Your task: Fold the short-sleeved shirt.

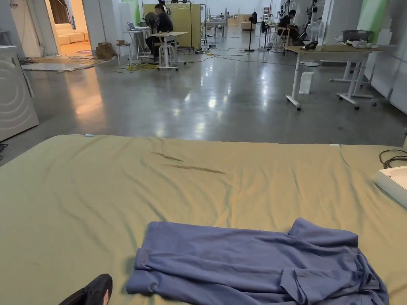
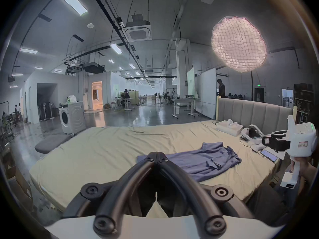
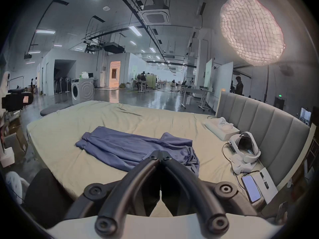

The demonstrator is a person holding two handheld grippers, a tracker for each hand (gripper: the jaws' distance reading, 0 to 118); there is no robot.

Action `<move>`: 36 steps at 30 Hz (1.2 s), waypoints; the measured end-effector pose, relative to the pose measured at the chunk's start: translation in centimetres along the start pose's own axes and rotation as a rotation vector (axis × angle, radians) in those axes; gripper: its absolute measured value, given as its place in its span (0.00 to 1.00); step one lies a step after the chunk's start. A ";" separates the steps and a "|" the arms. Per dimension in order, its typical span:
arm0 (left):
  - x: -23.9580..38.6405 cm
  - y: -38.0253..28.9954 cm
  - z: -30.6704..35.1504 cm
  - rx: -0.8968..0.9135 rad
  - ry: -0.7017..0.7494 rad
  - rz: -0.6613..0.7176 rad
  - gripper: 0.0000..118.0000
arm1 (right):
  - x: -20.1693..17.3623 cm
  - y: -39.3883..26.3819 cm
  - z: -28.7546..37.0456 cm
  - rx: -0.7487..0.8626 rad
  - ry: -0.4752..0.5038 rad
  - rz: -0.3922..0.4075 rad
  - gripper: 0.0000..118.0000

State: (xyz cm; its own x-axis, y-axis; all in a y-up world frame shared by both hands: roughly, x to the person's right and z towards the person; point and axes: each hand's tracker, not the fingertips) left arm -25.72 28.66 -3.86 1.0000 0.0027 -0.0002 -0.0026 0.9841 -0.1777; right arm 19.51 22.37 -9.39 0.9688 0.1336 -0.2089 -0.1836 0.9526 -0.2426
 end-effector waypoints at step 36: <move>-10.7 -16.7 -30.5 -0.666 0.010 0.170 0.79 | 4.8 -5.4 -3.8 -0.330 0.011 -0.252 0.00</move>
State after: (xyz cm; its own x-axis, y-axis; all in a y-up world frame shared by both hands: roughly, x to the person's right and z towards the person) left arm -36.37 6.76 -30.86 0.9856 0.1426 -0.0905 -0.1623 0.6514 -0.7412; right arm 24.49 16.79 -12.65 0.9888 -0.0971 -0.1135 0.0139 0.8162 -0.5775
